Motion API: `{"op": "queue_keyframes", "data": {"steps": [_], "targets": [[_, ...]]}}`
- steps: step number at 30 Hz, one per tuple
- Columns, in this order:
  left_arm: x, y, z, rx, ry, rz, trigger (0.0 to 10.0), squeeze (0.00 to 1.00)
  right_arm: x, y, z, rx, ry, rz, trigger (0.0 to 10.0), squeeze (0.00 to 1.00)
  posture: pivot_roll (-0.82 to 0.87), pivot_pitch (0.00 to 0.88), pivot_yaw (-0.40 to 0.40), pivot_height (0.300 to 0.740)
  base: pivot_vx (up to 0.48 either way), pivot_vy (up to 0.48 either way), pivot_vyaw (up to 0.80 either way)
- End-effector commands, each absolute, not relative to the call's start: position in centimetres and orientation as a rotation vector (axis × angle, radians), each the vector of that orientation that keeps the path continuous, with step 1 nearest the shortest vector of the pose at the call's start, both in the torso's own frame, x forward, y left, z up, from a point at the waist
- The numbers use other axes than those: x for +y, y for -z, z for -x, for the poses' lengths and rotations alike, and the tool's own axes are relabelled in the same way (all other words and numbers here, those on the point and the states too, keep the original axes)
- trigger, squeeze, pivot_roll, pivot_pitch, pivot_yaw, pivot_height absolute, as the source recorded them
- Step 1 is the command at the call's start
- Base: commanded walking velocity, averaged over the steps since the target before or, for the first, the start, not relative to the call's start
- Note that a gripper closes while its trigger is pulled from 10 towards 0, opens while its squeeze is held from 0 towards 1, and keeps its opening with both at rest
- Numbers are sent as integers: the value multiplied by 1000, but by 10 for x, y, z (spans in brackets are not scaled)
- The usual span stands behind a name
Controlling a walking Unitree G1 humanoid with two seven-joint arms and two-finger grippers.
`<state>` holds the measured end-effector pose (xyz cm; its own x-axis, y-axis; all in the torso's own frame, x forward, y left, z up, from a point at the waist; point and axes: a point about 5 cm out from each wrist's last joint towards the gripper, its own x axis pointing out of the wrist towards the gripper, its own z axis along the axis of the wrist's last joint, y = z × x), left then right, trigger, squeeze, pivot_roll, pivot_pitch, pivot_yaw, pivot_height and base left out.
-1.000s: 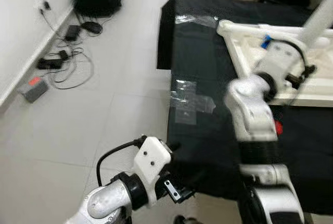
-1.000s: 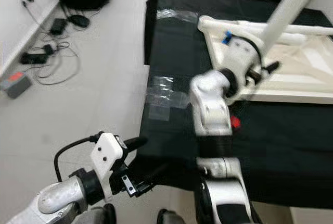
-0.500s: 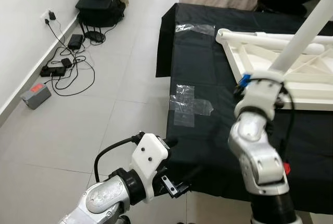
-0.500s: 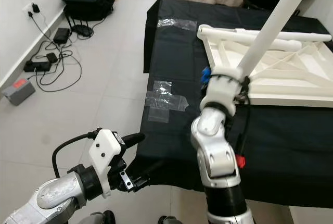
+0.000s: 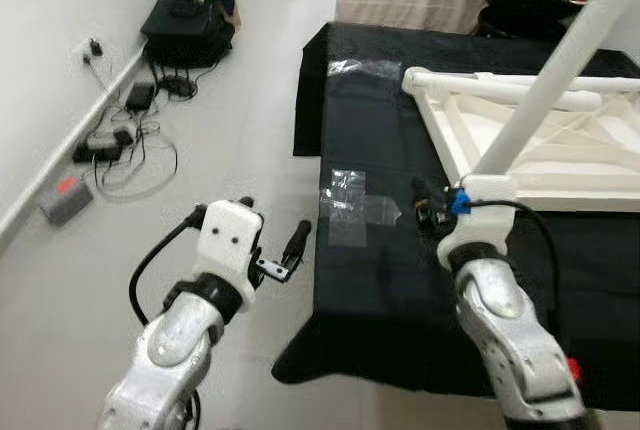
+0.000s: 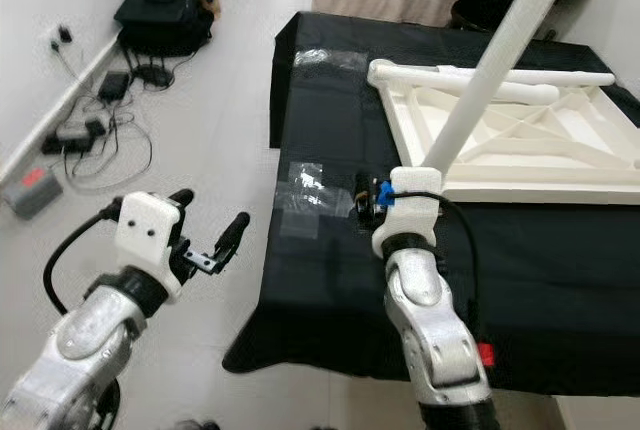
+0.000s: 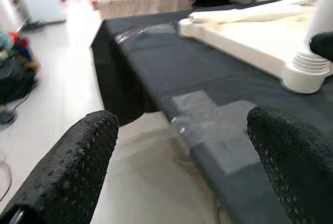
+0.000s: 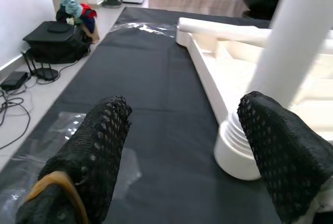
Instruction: Building children table
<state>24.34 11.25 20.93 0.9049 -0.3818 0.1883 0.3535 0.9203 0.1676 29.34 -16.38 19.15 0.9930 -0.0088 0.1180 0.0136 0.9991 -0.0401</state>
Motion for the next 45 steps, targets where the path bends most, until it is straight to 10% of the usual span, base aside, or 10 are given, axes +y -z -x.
{"op": "queue_keyframes", "data": {"steps": [1,11,17,29,45], "targets": [[119,-208,-245,-222,341,-168,10000,0,-158,-194,-296,-135,-42,26,10000,0,63,149,-97,740,0,-431,0],[119,-208,-249,-234,315,-201,10000,0,-162,-203,-308,-178,-207,-17,10000,0,63,151,-97,740,0,-421,0],[121,-207,-251,-237,308,-217,10000,0,-190,-206,-292,40,-889,-146,10000,0,64,155,-93,740,0,-443,0],[124,-214,-255,-254,271,-153,10000,0,-263,-230,-350,-64,-355,70,10000,0,78,152,-91,740,237,-136,0],[122,-209,-246,-232,283,-74,10000,0,-240,-239,-361,-56,-770,5,10000,0,85,151,-94,740,0,0,0]]}}
